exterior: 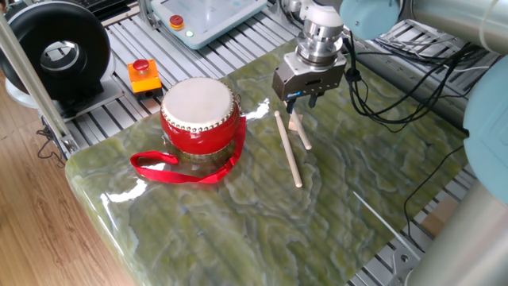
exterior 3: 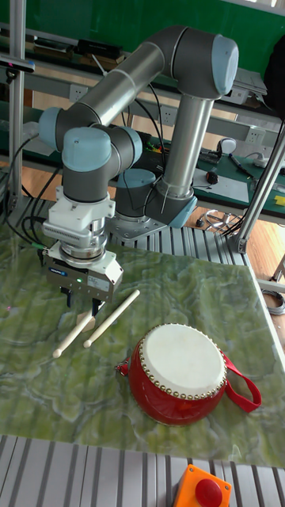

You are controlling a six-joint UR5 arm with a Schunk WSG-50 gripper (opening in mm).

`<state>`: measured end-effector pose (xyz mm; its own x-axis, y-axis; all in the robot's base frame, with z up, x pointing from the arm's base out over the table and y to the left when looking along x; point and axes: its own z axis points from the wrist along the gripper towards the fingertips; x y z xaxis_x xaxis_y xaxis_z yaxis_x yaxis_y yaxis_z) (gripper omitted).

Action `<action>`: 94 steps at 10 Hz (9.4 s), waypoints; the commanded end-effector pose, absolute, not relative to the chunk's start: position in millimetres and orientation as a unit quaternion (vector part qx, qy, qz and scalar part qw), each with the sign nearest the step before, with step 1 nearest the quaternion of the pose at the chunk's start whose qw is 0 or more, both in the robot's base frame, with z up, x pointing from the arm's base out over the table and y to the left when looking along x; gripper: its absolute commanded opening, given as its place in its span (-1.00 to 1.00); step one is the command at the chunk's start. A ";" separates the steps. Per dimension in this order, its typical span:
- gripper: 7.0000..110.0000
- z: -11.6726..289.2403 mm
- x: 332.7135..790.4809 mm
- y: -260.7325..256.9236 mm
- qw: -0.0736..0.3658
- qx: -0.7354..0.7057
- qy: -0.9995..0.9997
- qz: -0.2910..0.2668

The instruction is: Play the drum

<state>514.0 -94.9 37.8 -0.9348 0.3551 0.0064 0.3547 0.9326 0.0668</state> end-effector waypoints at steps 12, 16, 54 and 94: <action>-0.28 23.6 529.8 -77.5 0.020 0.226 0.974 0.025; -0.71 25.3 521.7 -79.6 0.012 0.229 0.973 0.021; -1.00 90.2 519.2 -46.4 0.000 0.199 0.977 0.072; -1.00 193.9 486.0 157.2 -0.046 0.078 0.995 0.031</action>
<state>514.7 116.4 186.4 -0.9908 0.1312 0.0330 0.1318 0.9911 0.0167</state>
